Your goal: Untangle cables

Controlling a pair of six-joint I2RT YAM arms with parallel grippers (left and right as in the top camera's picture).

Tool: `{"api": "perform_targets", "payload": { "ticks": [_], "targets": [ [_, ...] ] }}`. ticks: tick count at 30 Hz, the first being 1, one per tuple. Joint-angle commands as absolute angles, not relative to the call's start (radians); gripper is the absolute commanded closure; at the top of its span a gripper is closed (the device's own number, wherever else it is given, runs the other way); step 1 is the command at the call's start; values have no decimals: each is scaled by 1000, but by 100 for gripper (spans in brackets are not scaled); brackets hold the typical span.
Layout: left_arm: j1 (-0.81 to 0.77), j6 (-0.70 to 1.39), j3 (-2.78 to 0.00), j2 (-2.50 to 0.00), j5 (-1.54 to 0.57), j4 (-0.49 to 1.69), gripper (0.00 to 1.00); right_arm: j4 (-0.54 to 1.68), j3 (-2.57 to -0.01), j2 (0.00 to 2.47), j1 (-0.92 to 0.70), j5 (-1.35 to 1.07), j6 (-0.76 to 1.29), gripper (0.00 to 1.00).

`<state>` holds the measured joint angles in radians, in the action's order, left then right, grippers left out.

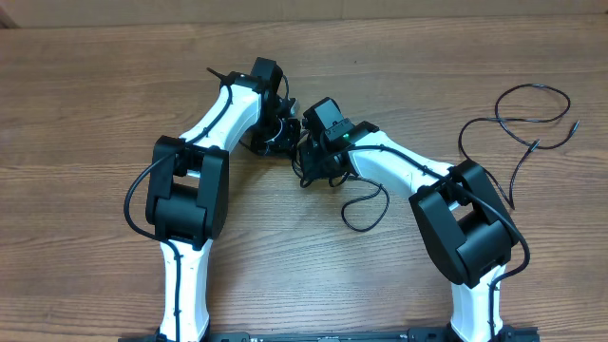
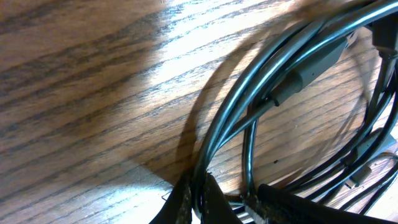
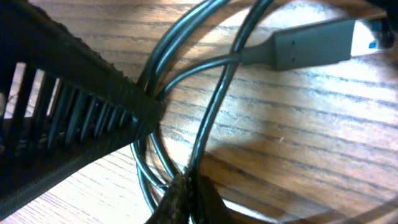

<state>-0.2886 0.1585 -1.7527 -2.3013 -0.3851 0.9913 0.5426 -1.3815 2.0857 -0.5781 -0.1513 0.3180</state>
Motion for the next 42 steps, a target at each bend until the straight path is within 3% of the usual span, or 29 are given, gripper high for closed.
{"api": "perform_targets", "payload": {
  "ticks": [1,4,6,9,16,19,20,24,30,34,42],
  "targets": [
    [-294,165,-1710,-2353,-254,999,96,553,-1366,2079,-567,-113,340,96],
    [-287,165,-1710,-2353,-247,1012,94,582,-1390,2056,-519,-237,350,96],
    [-286,166,-1710,-2353,-247,1009,84,581,-1394,2037,-488,-356,344,96],
    [-286,167,-1710,-2353,-248,1005,76,582,-1395,2015,-444,-502,342,96],
    [-286,173,-1710,-2353,-261,1005,67,580,-1395,2003,-373,-778,306,96],
    [-286,172,-1710,-2353,-263,1005,48,582,-1394,2003,-369,-729,305,96],
    [-285,173,-1710,-2353,-263,1005,47,582,-1394,2003,-369,-699,305,96],
    [-284,173,-1710,-2353,-263,990,47,582,-1394,2003,-393,-582,305,96],
    [-283,154,-1713,-2353,-261,966,51,582,-1394,2003,-406,-432,309,75],
    [-272,130,-1724,-2353,-259,940,55,582,-1394,2003,-406,-397,309,67],
    [-265,84,-1742,-2353,-263,883,61,582,-1394,2003,-406,-380,317,60]
  ]
}}
